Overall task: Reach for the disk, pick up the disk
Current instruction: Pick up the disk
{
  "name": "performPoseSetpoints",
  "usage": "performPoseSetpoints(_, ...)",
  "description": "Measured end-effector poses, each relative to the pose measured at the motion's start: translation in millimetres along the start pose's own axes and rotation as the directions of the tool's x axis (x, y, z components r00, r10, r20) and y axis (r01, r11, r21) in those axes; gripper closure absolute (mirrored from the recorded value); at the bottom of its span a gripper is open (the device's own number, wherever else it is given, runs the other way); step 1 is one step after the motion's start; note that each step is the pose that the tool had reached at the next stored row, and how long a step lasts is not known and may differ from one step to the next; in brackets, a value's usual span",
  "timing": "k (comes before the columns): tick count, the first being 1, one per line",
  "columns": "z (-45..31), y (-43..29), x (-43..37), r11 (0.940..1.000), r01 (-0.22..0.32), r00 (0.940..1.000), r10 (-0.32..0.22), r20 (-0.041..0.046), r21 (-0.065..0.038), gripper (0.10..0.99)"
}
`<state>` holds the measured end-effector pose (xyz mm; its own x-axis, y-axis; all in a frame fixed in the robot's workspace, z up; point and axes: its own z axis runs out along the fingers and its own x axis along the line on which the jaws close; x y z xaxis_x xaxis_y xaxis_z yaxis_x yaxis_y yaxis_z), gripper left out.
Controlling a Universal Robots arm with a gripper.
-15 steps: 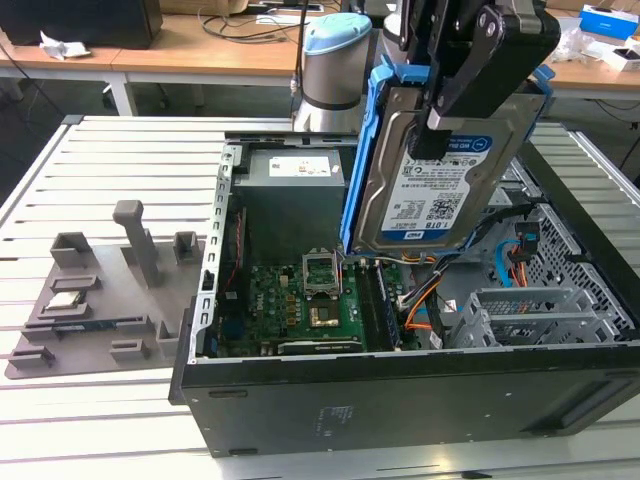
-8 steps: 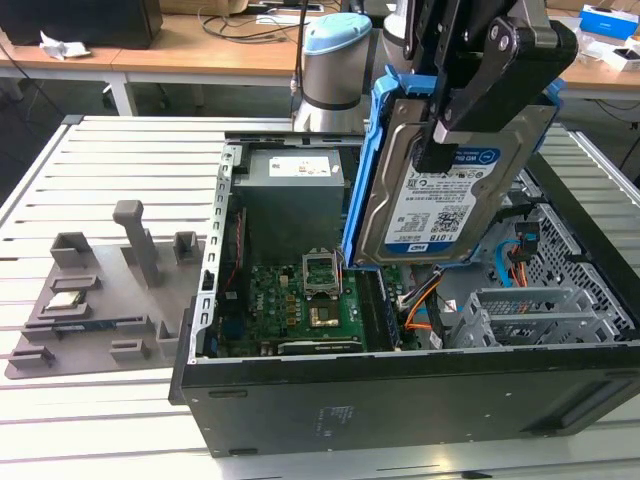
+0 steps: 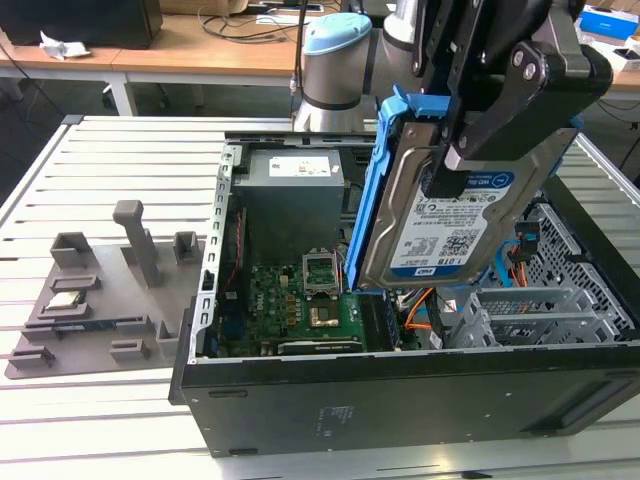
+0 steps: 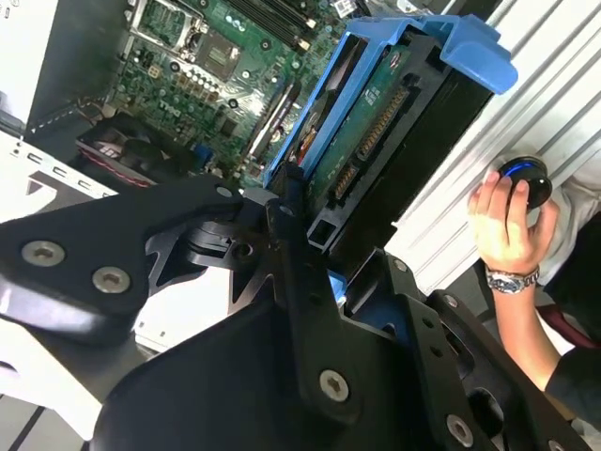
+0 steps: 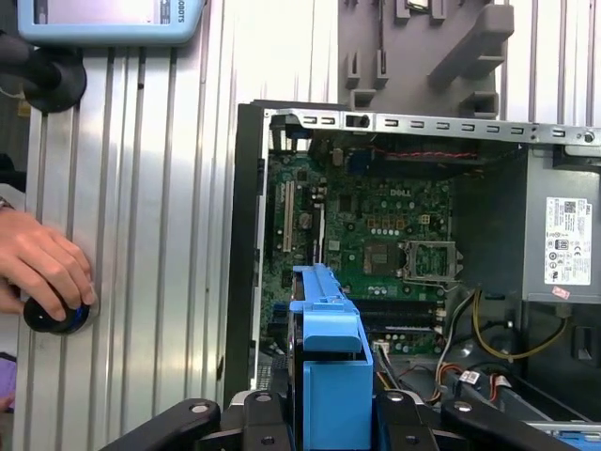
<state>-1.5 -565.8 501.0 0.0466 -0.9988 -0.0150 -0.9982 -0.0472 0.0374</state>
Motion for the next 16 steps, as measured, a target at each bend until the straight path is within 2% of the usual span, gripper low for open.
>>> performPoseSetpoints(6,0.2,0.7,12.4,1.0,0.0,1.0,0.0,0.0,0.0,0.718)
performPoseSetpoints(13,0.1,0.5,12.5,1.0,0.0,1.0,0.0,-0.0005,0.0,0.718)
performPoseSetpoints(16,0.0,-2.3,12.6,1.0,0.0,1.0,0.0,-0.0005,0.0,0.718)
